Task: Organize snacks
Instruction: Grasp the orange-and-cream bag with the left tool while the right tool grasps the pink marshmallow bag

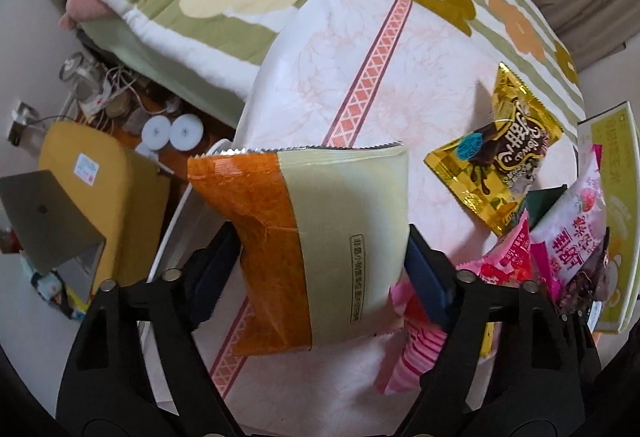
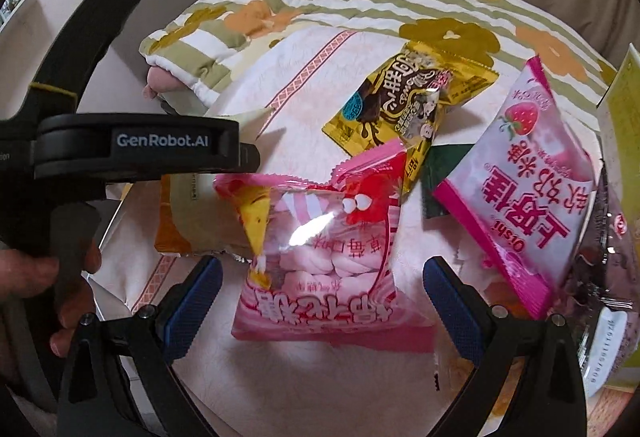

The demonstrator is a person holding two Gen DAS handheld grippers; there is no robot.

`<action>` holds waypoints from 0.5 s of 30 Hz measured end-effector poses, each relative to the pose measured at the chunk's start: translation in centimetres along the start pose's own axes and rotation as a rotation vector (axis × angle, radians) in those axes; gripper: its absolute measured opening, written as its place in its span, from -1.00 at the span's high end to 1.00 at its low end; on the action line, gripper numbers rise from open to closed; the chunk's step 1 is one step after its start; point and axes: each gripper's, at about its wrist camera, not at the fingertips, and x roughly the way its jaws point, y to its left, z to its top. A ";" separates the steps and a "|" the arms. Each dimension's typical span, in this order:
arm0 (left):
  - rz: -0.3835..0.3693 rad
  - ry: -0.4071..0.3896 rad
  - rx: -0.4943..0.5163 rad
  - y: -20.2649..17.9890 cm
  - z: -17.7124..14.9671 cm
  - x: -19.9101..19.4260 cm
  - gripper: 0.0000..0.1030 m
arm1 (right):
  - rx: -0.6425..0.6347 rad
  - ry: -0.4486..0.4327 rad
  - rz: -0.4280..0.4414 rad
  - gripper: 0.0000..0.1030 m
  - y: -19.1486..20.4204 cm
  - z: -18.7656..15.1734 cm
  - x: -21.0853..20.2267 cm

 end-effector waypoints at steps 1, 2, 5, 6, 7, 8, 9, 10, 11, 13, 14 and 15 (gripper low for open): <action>0.006 0.003 0.002 0.0 0.0 0.2 -0.42 | 0.002 0.003 0.003 -0.95 -0.1 0.0 0.1; 0.011 0.004 0.007 -0.1 0.0 0.3 -0.40 | 0.004 0.009 0.003 -0.95 -0.2 0.1 0.3; 0.008 -0.002 0.019 -0.3 -0.1 0.3 -0.24 | 0.008 0.017 0.003 -0.94 -0.4 0.2 0.7; 0.012 -0.002 0.023 -0.4 -0.1 0.3 -0.21 | 0.010 0.017 0.001 -0.95 -0.5 0.3 0.8; 0.013 -0.003 0.027 -0.4 -0.1 0.2 -0.19 | 0.010 0.018 0.003 -0.94 -0.5 0.4 0.8; 0.011 -0.005 0.028 -0.3 -0.1 0.1 -0.17 | 0.009 0.019 0.004 -0.94 -0.6 0.5 0.9; 0.007 -0.007 0.027 -0.2 -0.2 0.0 -0.16 | 0.007 0.019 0.002 -0.94 -0.6 0.6 0.9; 0.008 -0.009 0.029 -0.2 -0.2 -0.2 -0.15 | 0.006 0.019 0.002 -0.94 -0.7 0.6 0.9; 0.010 -0.020 0.032 -0.1 -0.2 -0.5 -0.15 | 0.004 0.020 0.002 -0.94 -0.6 0.8 1.0; 0.016 -0.040 0.039 0.0 -0.3 -1.1 -0.15 | 0.001 0.020 0.003 -0.94 -0.6 0.9 1.0; 0.023 -0.048 0.046 0.0 -0.3 -1.4 -0.15 | 0.000 0.021 0.003 -0.94 -0.7 0.9 1.1; 0.026 -0.060 0.048 0.0 -0.3 -1.8 -0.15 | 0.000 0.021 0.003 -0.94 -0.7 0.8 1.1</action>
